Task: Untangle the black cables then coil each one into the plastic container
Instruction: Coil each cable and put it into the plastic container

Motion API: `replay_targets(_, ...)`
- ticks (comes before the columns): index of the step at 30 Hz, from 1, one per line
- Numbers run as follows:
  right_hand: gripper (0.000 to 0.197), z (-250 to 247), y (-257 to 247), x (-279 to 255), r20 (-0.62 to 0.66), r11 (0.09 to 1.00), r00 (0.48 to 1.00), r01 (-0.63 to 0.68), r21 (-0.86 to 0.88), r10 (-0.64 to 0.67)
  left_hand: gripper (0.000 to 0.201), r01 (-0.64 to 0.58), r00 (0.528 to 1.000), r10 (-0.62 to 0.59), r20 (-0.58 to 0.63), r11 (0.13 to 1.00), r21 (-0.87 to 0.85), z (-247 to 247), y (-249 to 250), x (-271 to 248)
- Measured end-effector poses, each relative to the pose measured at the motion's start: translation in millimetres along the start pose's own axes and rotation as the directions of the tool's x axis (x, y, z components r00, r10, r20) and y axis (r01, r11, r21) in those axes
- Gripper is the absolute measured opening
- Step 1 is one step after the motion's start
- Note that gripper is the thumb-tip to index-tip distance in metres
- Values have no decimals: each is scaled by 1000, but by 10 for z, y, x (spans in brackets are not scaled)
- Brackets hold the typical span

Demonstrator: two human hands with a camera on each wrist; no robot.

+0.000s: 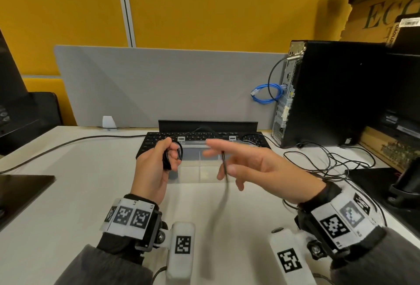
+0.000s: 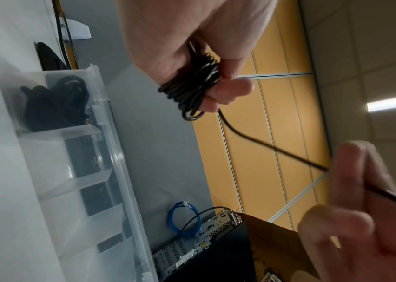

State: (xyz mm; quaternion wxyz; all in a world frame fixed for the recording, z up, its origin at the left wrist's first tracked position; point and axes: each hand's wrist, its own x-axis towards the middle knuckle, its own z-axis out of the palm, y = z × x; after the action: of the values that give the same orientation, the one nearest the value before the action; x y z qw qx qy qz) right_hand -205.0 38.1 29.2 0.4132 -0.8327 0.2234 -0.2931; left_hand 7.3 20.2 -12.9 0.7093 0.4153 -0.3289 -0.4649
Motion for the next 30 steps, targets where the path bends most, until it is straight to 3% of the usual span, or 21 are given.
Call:
replay_targets(4,58,-19,-49,25,-217,995,975,61,83,-41,27,-4,999,0,46,996,86,-1,3,-20)
replay_targets(7,54,-68,-44,38,-360,967,932,132,218,-46,28,-3,993,-17,113,985,174,38,3,-63)
replay_targets(10,45,-175,31,50,-458,943,888,116,311,42,31,1,977,-52,205,971,240,56,26,-101)
replay_targets(11,41,-225,75,64,-496,962,865,65,265,78,32,2,968,-64,241,968,251,59,38,-118)
replay_targets(13,41,-300,157,74,-556,985,818,-173,2,146,33,-1,947,-80,312,967,253,68,60,-155)
replay_targets(14,50,-306,198,76,-555,935,815,-310,-171,169,34,-3,933,-87,348,968,249,78,69,-173)
replay_targets(16,73,-219,269,76,-490,778,856,-419,-469,166,36,-8,903,-98,418,969,245,113,87,-218)
replay_targets(18,69,-31,287,97,-388,680,918,-339,-650,86,34,-1,873,-106,476,975,220,154,106,-281)
replay_targets(21,19,168,287,150,-307,748,952,-194,-634,-13,36,106,860,-116,497,993,49,201,151,-358)
replay_targets(23,21,243,286,183,-269,813,960,-217,-541,77,40,215,870,-107,481,961,-175,216,181,-375)
replay_targets(26,21,378,205,175,-19,759,952,-256,-599,306,44,217,882,-17,471,902,-373,214,205,-352)
replay_targets(28,21,461,170,141,106,753,934,-204,-626,341,45,154,891,3,455,939,-309,211,164,-305)
replay_targets(30,21,498,121,112,125,784,955,-142,-604,269,43,-42,926,51,373,999,-31,193,98,-256)
